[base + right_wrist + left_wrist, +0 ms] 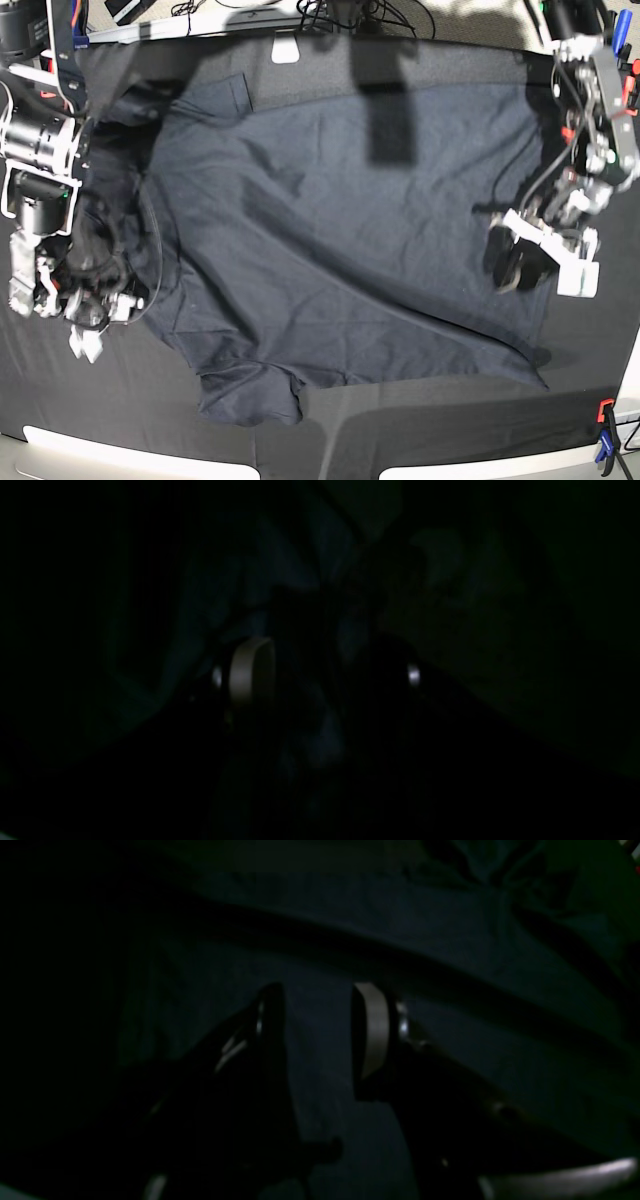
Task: Layout the t-shirt on the table in an organized manner, then fold the t-shirt properly
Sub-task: 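Regrasp the shirt edges with both grippers near the collar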
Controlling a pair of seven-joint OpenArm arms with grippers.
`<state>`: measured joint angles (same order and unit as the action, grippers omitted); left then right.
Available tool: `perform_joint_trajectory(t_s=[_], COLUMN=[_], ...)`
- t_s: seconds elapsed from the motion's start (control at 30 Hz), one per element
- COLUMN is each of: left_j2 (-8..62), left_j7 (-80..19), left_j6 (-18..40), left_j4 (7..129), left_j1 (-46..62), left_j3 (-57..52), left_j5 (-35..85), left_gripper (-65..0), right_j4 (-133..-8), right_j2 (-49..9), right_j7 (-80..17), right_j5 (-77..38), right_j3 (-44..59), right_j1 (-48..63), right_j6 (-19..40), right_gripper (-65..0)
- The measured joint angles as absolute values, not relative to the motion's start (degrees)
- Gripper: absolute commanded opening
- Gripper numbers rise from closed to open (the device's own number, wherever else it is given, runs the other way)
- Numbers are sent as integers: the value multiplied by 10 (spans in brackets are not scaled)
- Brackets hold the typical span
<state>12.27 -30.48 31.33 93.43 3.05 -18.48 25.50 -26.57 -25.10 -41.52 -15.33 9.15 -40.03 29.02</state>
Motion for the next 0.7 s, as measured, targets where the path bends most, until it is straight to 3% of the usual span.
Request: perform_joint_trajectory(t_s=[0.2,0.43,0.7], left_j2=[123,123,123], left_j7=[-304,-304,-305], left_j6=[313,314,314], left_j4=[935,935,935], left_j1=[43,46,46], left_j3=[-185,-185,-185], left_j5=[255,255,255], left_gripper=[-449,-449,-449], right_j4=[-265,-264,-263], right_j2=[-230,-211,-232], right_j7=[-399,-358,-309], right_j5=[-130,-85,-15], right_j3=[91,91,91], right_j1=[-403,-403,-402], right_j6=[289,289,176], right_gripper=[-426,-638,-650])
